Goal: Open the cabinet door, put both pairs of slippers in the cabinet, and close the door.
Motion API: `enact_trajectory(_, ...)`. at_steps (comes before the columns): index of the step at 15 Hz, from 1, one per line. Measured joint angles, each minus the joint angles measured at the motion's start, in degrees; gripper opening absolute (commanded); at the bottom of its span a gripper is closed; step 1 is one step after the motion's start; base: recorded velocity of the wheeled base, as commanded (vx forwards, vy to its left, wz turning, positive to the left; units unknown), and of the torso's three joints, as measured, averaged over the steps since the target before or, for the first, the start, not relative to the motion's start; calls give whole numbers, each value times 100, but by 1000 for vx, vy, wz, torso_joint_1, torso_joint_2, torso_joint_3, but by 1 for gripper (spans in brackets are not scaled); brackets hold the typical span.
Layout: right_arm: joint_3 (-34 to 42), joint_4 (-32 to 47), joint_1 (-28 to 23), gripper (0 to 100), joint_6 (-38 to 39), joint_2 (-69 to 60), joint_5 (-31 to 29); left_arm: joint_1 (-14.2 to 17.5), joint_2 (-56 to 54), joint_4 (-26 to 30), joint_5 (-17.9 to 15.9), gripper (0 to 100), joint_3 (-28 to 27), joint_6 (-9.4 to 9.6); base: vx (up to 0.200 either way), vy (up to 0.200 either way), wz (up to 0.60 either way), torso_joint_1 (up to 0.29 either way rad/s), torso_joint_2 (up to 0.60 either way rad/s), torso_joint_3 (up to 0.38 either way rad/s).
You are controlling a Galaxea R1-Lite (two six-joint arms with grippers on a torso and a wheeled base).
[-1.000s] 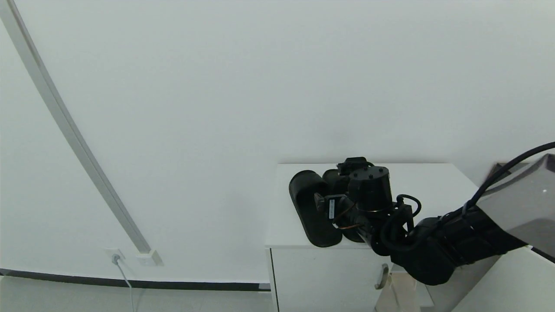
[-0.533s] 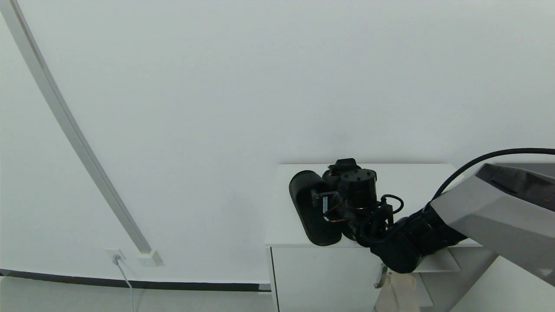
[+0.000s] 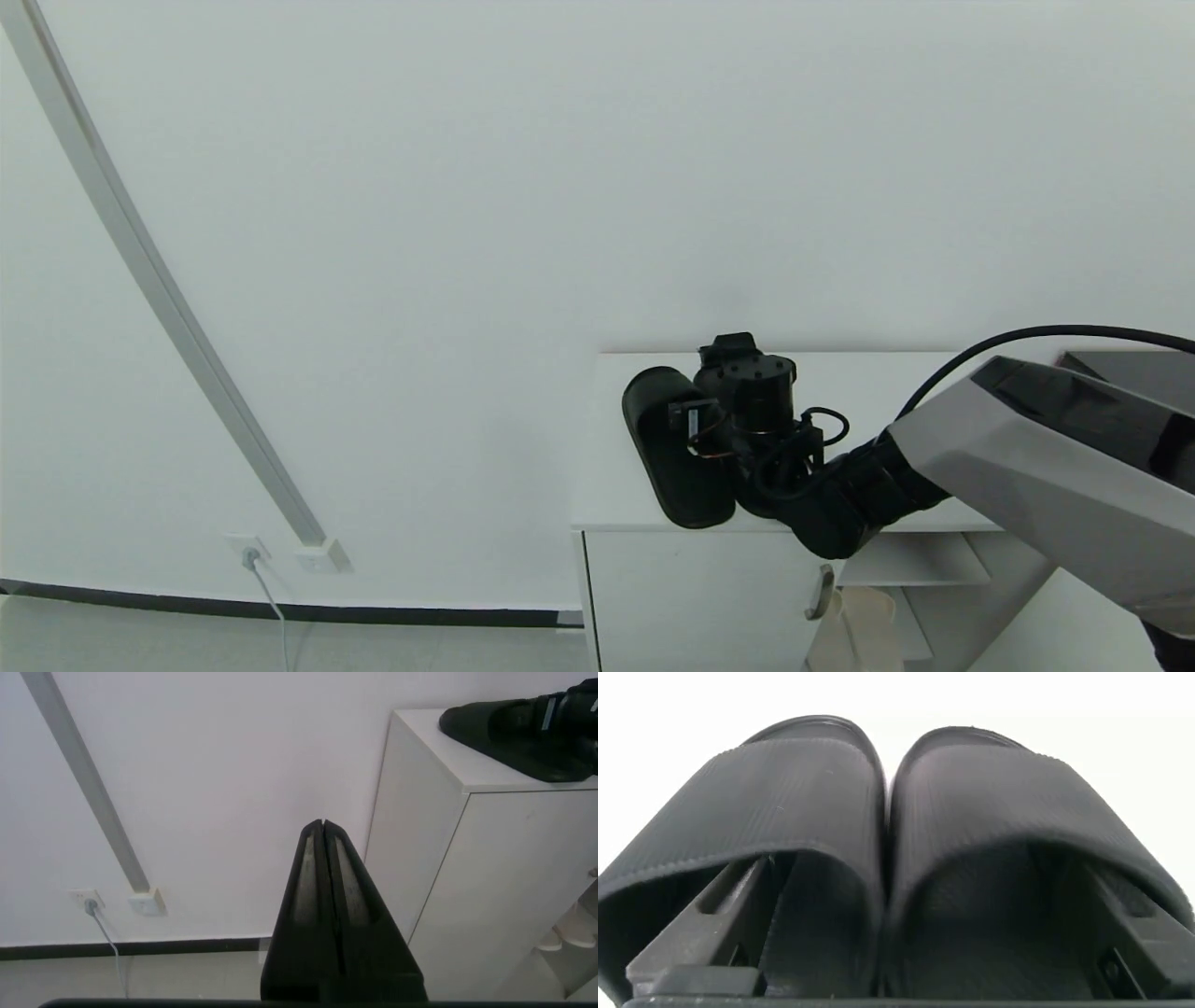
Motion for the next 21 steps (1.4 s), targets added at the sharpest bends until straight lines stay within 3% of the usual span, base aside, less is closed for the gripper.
enact_trajectory(1, -55, 0, -2, 0, -10, 39, 0, 0, 0, 0, 0, 0, 0, 0, 0, 0, 0, 0, 0, 0)
enact_trajectory(10, -73, -5, -13, 0, -10, 66, -5, -2, 0, 0, 2, 0, 0, 0, 0, 0, 0, 0, 0, 0)
enact_trajectory(15, 336, 5, 37, 0, -11, -427, -7, 0, 0, 0, 0, 0, 0, 0, 0, 0, 0, 0, 0, 0)
enact_trajectory(21, 2096, -20, 408, 0, -16, -1954, 417, 0, 0, 0, 0, 0, 0, 4, 0, 0, 0, 0, 0, 0)
